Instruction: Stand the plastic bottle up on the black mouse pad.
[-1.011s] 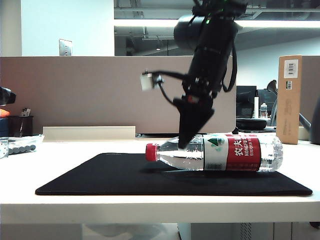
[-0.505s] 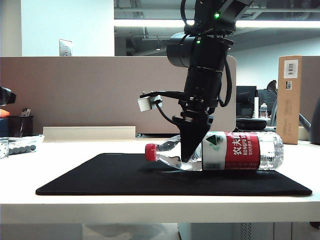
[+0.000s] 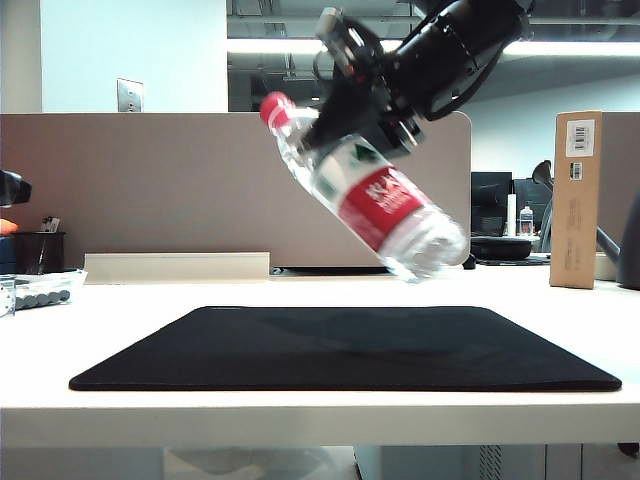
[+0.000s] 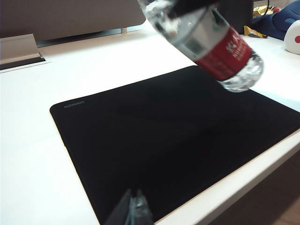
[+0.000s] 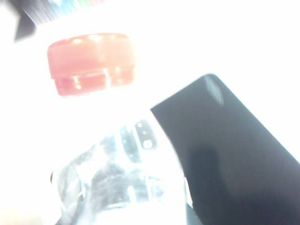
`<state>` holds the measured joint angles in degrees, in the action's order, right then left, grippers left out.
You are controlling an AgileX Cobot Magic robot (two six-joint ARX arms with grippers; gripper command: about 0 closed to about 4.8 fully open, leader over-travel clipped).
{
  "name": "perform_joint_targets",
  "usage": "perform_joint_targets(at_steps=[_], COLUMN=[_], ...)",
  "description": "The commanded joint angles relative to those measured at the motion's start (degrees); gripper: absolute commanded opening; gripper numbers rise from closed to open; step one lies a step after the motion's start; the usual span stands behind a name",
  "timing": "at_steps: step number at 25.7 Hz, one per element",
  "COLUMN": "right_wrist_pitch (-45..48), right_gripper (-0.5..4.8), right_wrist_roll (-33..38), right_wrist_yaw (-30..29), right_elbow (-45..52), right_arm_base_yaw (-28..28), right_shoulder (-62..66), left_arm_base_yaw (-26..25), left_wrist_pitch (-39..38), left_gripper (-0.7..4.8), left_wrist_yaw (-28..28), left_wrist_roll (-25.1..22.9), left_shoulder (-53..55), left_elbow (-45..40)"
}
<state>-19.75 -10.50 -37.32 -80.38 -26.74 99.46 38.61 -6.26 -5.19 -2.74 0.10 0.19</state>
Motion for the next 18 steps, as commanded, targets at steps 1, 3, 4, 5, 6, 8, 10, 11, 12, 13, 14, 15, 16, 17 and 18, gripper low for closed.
perform_joint_targets(at_steps=[1,3,4,5,6,8,10,11,12,13,14,15,16,17,18], right_wrist_pitch=[25.7,42.01,49.09,54.6,59.82,69.72,75.95,77.64,78.97,80.43,81.42,81.85,81.83,81.85,82.68], right_gripper=[0.12,0.13,0.14,0.16,0.28,0.45,0.45,0.45,0.45,0.45,0.44,0.41,0.39,0.39,0.39], right_wrist_roll=[10.93,17.84,20.52,22.47,23.78,24.22,24.22,24.2,24.17,24.15,23.98,24.0,23.98,23.96,23.98], right_wrist_yaw=[-2.51,-2.21,-0.79,1.16,3.56,8.55,12.0,12.35,12.96,13.46,13.7,14.38,14.51,14.51,14.73], right_elbow=[8.35,15.21,18.08,20.35,22.58,27.1,30.34,31.3,32.06,32.81,33.27,33.48,33.51,33.51,33.51], right_arm_base_yaw=[-0.11,-0.15,-0.15,-0.15,-0.15,-0.13,-0.13,-0.13,-0.13,-0.13,-0.13,-0.13,-0.13,-0.15,-0.15], right_shoulder=[-1.55,-1.53,-1.53,-1.53,-1.53,-1.51,-1.51,-1.51,-1.51,-1.51,-1.51,-1.36,-1.25,-1.11,-0.28], left_arm_base_yaw=[0.09,0.09,0.09,0.09,0.09,0.09,0.09,0.09,0.09,0.07,0.07,0.04,0.04,0.04,0.04], left_wrist_pitch=[0.57,0.57,0.59,0.57,0.57,0.57,0.57,0.57,0.57,0.57,0.57,0.57,0.57,0.57,0.59], left_gripper=[-0.04,-0.04,-0.04,-0.04,-0.04,-0.04,-0.04,-0.04,-0.04,-0.04,-0.04,-0.04,-0.04,-0.04,-0.04], left_wrist_yaw=[0.07,0.04,0.07,0.04,0.07,0.04,0.04,0.04,0.04,0.04,0.04,0.07,0.04,0.04,0.04], left_wrist_roll=[0.17,0.17,0.17,0.17,0.17,0.17,0.17,0.17,0.17,0.17,0.17,0.17,0.17,0.17,0.17], left_shoulder=[0.04,0.04,0.04,0.04,0.04,0.04,0.04,0.04,0.04,0.04,0.04,0.04,0.04,0.04,0.04], left_elbow=[0.26,0.26,0.26,0.26,0.26,0.26,0.26,0.26,0.26,0.26,0.26,0.26,0.26,0.26,0.26])
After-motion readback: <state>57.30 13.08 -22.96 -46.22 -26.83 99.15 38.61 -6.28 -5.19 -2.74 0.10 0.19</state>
